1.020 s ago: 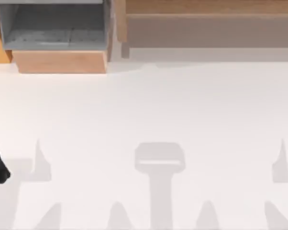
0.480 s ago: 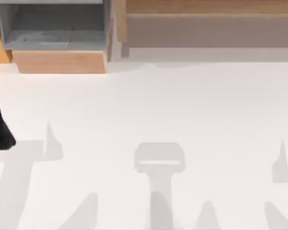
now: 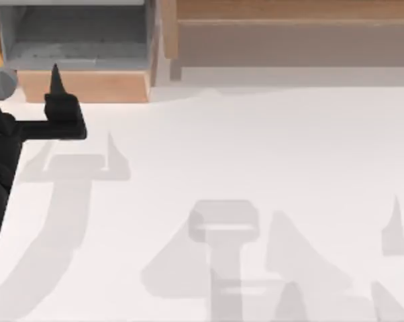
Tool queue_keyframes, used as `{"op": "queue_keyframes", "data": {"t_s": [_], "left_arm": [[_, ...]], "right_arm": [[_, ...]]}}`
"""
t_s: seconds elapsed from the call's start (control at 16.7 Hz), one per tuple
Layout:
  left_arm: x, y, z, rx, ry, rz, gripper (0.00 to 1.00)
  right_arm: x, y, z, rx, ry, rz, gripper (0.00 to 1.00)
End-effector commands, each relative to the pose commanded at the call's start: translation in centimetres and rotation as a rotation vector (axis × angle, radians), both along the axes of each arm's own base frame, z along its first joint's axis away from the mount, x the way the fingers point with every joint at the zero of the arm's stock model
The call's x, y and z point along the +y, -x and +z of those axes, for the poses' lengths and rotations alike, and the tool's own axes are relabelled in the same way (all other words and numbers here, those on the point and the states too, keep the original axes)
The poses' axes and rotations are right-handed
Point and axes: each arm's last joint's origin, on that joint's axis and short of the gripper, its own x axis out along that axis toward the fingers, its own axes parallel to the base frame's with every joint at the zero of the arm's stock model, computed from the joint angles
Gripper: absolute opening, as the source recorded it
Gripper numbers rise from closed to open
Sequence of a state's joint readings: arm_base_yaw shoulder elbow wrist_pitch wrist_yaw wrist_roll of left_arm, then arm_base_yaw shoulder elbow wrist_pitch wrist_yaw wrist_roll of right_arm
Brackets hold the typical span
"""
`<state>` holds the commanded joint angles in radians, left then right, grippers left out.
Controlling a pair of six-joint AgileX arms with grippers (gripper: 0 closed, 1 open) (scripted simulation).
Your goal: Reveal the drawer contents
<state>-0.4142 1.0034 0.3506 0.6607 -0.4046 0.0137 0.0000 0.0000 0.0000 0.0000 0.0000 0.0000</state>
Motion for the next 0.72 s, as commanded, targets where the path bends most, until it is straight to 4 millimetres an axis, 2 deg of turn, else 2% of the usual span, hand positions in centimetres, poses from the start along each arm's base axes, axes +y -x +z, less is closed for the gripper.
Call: {"op": "queue_keyframes", "data": {"t_s": [0.3,0.72], "left_arm": [[-2.6,-2.0,-0.5,0.002,-0.002,0.002,1.00],[-2.4,-2.3,-0.6,0.004,-0.015,0.007,1.00]], "right_arm": [[0.0,0.0,0.0,0.000,0.000,0.000,1.00],[0.0,0.0,0.0,0.000,0.000,0.000,1.00]]}}
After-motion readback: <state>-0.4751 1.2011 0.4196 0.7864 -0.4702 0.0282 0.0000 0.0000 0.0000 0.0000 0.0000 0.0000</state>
